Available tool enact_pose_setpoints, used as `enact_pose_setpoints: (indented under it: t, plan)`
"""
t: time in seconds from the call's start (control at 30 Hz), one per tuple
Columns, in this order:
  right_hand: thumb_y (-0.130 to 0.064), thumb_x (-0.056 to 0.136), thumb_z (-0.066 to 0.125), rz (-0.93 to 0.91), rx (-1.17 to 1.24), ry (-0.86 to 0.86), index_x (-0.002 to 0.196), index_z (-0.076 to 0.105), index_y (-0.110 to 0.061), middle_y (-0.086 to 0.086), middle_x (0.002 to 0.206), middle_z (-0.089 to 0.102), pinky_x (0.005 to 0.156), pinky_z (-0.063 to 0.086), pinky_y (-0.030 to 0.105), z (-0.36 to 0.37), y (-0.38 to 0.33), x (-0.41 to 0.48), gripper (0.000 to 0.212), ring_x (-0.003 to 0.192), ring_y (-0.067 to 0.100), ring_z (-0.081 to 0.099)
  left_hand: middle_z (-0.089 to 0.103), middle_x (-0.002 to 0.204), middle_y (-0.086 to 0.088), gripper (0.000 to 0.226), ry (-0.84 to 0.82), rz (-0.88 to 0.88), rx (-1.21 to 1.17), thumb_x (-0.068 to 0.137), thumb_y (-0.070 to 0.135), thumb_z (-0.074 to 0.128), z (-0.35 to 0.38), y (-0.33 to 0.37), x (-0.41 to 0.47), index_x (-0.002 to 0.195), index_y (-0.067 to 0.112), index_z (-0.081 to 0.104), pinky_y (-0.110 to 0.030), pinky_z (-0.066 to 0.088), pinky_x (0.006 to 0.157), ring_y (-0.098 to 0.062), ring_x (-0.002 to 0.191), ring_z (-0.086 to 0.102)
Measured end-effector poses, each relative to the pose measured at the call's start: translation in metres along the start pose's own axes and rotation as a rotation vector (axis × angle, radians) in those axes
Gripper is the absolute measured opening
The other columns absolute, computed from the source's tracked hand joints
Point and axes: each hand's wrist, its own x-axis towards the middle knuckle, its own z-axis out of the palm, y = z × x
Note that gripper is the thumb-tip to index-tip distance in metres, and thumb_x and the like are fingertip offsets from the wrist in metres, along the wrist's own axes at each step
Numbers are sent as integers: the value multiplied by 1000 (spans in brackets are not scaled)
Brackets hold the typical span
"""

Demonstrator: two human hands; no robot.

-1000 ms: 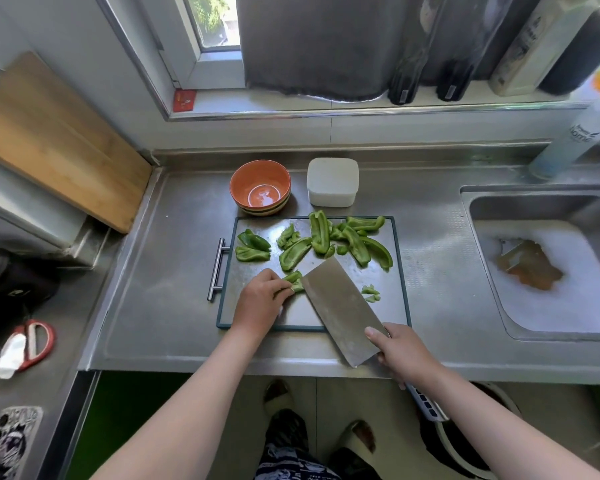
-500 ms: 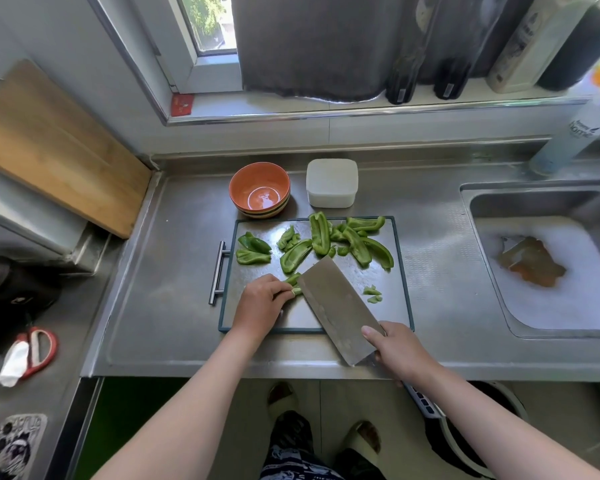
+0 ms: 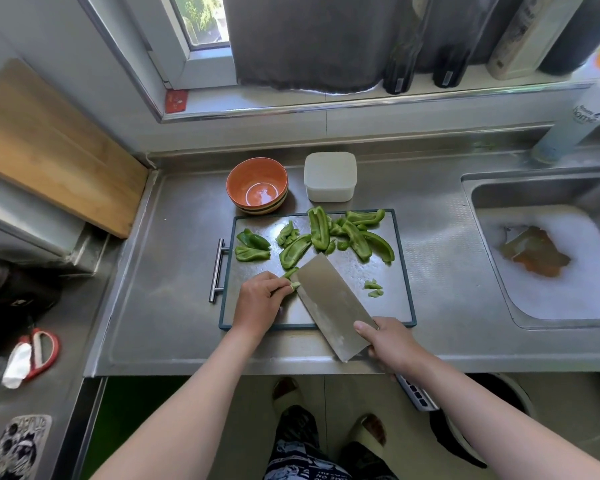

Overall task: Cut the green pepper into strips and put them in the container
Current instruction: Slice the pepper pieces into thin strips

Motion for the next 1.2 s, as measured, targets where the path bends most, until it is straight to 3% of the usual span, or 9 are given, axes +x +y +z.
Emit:
enact_pose_setpoints:
  t: [0.1, 0.27, 0.5, 0.63, 0.73, 1.07, 1.2]
  plan:
    - [-34, 106, 47, 28, 75, -51, 96, 60, -11, -2, 51, 42, 40, 31, 21, 1, 6, -3, 28, 38, 14, 34, 67, 77, 6, 6, 9, 7, -4, 81, 12, 80, 0, -3, 0, 85, 16, 80, -21, 49, 70, -8, 72, 61]
    - [-39, 106, 45, 64, 90, -102, 105, 59, -10, -2, 51, 38, 42, 34, 23, 0, 12, 1, 32, 39, 16, 33, 65, 74, 7, 8, 32, -6, -27, 79, 11, 82, 2, -6, -1, 84, 17, 81, -11, 43, 68, -3, 71, 57]
    - [-41, 106, 44, 66, 106, -158, 108, 58, -11, -4, 51, 37, 41, 35, 24, -2, 14, 4, 33, 40, 15, 31, 63, 81, 8, 8, -48, -18, -63, 82, 12, 79, -5, -7, 1, 88, 18, 80, -9, 41, 74, -6, 84, 57]
    - [-41, 107, 44, 73, 117, -181, 108, 58, -11, -3, 51, 36, 41, 34, 24, -3, 13, 6, 33, 39, 14, 29, 64, 81, 9, 8, -52, -24, -59, 81, 15, 80, -14, -10, 1, 87, 19, 80, -18, 48, 68, -7, 85, 58]
    - [-41, 107, 44, 72, 114, -185, 108, 57, -10, -3, 51, 35, 41, 35, 24, -3, 11, 8, 33, 39, 14, 29, 69, 80, 10, 8, -46, -67, -78, 80, 16, 81, -14, -10, 4, 86, 20, 81, -23, 49, 71, -7, 85, 58]
    - [-39, 107, 44, 120, 168, -232, 122, 50, 1, -2, 53, 34, 39, 34, 24, -3, 17, 7, 43, 39, 14, 24, 68, 78, 13, 10, -46, -70, -105, 79, 13, 82, -12, -13, 3, 84, 21, 81, -14, 44, 72, -6, 84, 57]
    - [-39, 107, 43, 114, 179, -233, 119, 52, -1, -3, 52, 33, 39, 33, 23, 0, 15, 10, 40, 38, 13, 23, 69, 80, 14, 10, -94, -81, -103, 80, 12, 81, -14, -13, 8, 85, 21, 81, -11, 42, 74, -3, 84, 57]
